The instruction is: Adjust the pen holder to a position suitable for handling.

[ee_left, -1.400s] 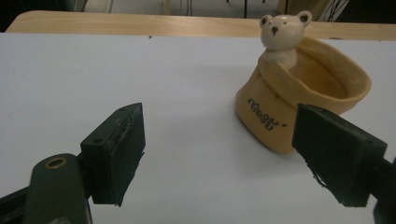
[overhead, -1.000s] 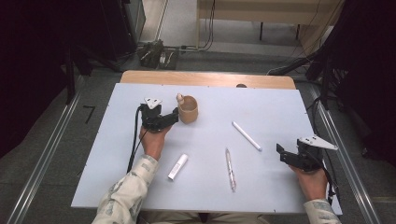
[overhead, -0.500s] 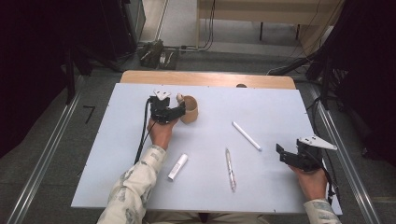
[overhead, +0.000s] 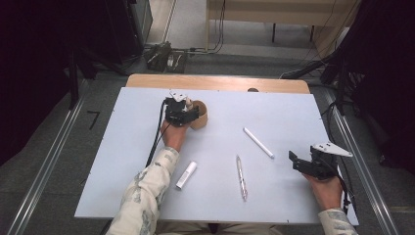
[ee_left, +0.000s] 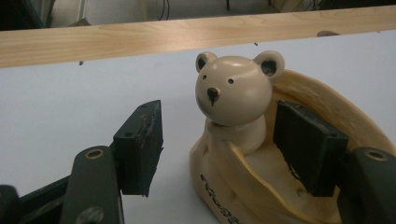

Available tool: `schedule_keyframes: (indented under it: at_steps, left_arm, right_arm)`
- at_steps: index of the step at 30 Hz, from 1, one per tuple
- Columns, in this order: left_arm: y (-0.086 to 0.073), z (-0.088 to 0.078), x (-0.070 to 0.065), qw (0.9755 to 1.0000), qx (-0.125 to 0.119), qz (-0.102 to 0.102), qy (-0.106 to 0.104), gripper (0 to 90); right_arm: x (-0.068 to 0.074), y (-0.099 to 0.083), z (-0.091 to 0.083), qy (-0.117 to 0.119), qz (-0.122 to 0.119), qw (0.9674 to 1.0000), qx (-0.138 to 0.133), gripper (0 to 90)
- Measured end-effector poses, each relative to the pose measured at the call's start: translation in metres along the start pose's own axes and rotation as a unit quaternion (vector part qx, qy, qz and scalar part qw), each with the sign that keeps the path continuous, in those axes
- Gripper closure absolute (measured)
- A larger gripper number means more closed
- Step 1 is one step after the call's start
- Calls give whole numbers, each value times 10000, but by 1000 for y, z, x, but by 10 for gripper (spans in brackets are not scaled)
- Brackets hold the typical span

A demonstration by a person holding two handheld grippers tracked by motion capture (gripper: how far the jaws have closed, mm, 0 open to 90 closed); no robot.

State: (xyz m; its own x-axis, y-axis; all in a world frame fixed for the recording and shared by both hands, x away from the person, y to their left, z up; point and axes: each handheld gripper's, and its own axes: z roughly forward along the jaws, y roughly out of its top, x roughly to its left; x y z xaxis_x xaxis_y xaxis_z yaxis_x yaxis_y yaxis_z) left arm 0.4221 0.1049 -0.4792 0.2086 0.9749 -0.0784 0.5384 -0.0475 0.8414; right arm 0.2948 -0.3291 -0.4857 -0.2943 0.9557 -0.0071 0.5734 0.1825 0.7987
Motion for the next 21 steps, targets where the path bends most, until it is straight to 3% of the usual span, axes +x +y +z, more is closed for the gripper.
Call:
schedule_keyframes:
  at_steps: [10, 21]
  left_arm:
    - [0, 9, 1, 9999, 140, 41, 42, 426]
    - [2, 12, -4, 9996, 155, 219, 6, 636]
  right_arm:
    - [0, 0, 1, -4, -13, 10000, 29, 155]
    - [0, 0, 2, 1, 3, 10000, 62, 156]
